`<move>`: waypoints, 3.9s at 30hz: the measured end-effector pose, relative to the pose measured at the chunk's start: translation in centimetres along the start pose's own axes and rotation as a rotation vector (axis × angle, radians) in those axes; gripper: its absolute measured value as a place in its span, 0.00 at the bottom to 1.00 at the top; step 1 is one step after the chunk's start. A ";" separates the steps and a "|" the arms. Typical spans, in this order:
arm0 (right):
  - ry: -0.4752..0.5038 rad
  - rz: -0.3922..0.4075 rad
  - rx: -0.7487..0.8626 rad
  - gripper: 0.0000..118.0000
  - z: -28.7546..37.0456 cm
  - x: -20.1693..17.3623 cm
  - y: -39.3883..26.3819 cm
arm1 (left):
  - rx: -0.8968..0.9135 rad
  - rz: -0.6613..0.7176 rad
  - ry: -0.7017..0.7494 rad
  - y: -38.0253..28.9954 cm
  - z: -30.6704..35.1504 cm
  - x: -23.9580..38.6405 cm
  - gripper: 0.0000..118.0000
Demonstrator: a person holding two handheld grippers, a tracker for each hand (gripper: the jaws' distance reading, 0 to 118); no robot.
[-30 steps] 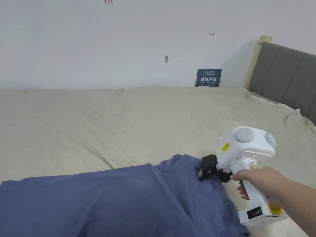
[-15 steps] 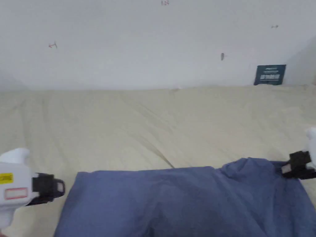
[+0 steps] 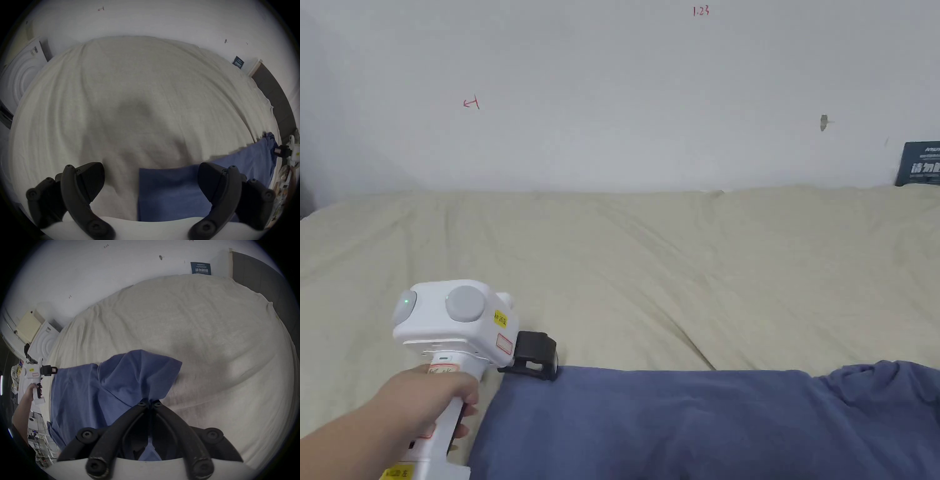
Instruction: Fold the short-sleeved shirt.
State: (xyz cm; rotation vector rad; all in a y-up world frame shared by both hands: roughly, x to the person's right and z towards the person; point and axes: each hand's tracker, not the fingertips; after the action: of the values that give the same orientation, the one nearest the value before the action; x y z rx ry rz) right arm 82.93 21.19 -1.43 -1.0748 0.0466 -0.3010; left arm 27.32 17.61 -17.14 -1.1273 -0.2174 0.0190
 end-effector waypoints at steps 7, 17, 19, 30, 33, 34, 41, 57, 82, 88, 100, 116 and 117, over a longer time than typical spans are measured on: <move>0.005 0.023 -0.006 0.01 -0.2 -0.6 0.0 | 0.054 -0.186 0.010 -1.9 3.0 2.2 0.12; 0.029 0.036 0.144 0.01 9.3 -2.2 -1.6 | 0.180 -0.138 -0.001 -3.8 12.1 2.5 0.00; 0.032 0.055 0.198 0.01 12.9 -2.7 -2.0 | 0.236 -0.171 0.028 -3.9 15.9 2.8 0.00; 0.027 0.088 0.468 0.01 31.5 -6.0 -2.1 | 0.506 -0.193 -0.001 -5.4 37.8 3.7 0.00; 0.040 0.093 0.531 0.01 35.4 -7.4 -1.0 | 0.564 -0.193 0.021 -4.6 42.0 4.0 0.00; 0.036 0.104 0.560 0.01 36.4 -8.0 -0.6 | 0.581 -0.206 0.037 -4.3 42.9 4.3 0.00; -0.072 0.172 0.676 0.01 40.4 -12.1 4.8 | 0.660 -0.185 0.046 -0.1 46.0 4.2 0.00; -0.255 0.196 0.996 0.01 42.4 -18.0 18.8 | 0.923 -0.098 0.066 13.8 46.2 6.6 0.00; -0.101 0.165 0.378 0.01 4.0 -7.4 -3.1 | 0.426 -0.082 -0.069 -7.3 13.7 6.0 0.00; -0.054 0.171 0.381 0.01 6.1 -5.4 -14.5 | 0.426 -0.045 -0.105 -18.1 13.8 4.1 0.00; 0.034 0.196 0.409 0.01 20.8 -1.1 -27.1 | 0.368 -0.046 -0.198 -29.0 24.5 -1.4 0.00; 0.059 0.104 0.087 0.03 13.7 3.2 -31.9 | 0.197 -0.028 -0.194 -36.8 18.9 -2.6 0.01; 0.058 0.088 0.087 0.12 13.6 3.5 -31.9 | 0.184 -0.028 -0.190 -36.7 18.7 -2.5 0.04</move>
State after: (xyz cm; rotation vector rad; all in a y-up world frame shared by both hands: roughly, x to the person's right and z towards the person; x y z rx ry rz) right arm 81.73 17.89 33.25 -0.9749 0.1313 -0.2532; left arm 17.98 18.12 23.06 -0.9392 -0.3933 0.1196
